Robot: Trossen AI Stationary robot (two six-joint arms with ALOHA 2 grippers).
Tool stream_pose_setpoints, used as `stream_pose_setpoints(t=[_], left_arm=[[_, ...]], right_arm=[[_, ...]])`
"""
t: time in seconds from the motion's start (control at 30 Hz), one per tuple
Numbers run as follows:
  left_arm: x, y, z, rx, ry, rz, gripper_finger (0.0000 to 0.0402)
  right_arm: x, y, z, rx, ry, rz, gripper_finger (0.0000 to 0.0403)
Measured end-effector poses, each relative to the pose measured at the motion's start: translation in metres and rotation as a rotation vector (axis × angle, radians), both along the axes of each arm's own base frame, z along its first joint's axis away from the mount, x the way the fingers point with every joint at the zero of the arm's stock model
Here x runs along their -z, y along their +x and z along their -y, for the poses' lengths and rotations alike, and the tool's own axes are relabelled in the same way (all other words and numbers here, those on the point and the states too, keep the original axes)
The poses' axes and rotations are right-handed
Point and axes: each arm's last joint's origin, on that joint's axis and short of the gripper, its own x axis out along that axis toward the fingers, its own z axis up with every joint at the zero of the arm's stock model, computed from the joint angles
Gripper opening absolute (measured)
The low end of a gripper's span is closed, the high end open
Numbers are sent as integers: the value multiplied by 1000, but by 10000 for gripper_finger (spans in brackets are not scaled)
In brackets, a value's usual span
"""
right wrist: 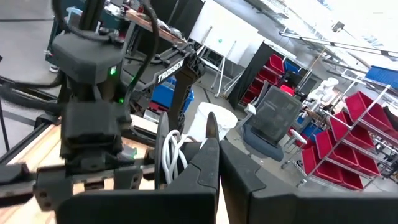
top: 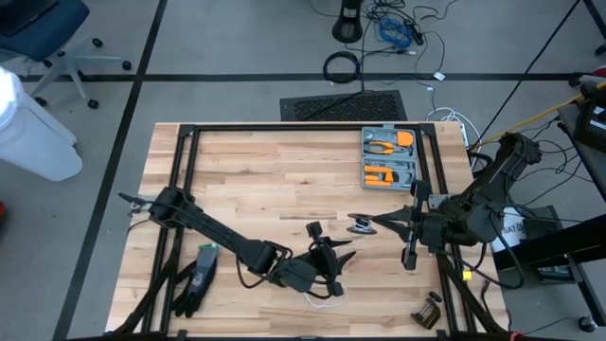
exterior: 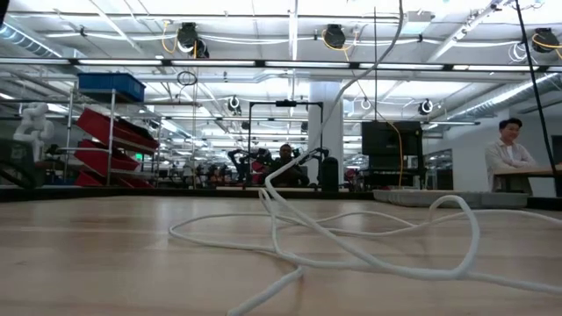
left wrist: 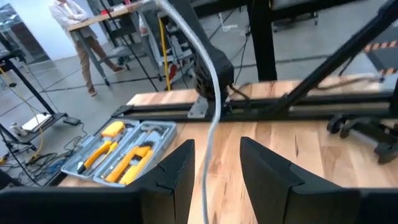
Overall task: Coil cords
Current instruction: Uncoil the white wire from the spool
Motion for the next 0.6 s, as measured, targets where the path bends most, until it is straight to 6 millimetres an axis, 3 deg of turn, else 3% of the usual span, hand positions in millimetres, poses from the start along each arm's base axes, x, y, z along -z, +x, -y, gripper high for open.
stream_pose_setpoints(t=[0.6], left_arm=[[12, 8, -5, 28, 2, -29, 134]], right_arm=[[-1, 0, 0, -5, -1, 4, 0]])
